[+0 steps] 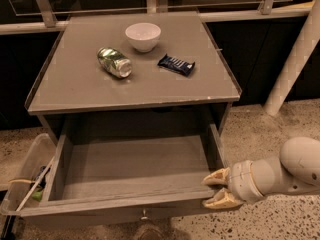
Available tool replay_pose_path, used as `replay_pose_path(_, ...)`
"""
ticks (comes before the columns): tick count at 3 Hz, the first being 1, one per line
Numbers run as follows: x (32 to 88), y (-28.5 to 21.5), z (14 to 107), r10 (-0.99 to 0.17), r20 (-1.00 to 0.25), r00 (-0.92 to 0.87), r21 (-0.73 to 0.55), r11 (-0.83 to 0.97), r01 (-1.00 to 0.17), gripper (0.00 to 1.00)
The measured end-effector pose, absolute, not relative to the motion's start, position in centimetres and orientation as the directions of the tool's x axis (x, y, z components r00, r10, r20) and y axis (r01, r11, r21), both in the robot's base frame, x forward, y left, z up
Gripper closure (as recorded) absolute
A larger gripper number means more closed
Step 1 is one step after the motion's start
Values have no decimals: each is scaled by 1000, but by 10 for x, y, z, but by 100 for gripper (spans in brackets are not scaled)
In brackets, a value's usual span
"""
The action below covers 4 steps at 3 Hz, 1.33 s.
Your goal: Open top drawer
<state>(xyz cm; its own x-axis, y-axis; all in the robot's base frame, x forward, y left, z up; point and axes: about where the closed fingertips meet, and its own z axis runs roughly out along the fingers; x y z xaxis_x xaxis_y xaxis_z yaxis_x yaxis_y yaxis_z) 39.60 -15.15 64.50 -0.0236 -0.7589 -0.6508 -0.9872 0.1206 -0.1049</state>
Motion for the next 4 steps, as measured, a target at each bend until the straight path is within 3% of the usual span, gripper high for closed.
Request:
replay_pose_path(3, 396, -151, 645, -759, -651, -23, -105, 120, -987, 17)
replay_pose_path(4, 396, -151, 645, -759, -651, -23, -105, 120, -987, 0)
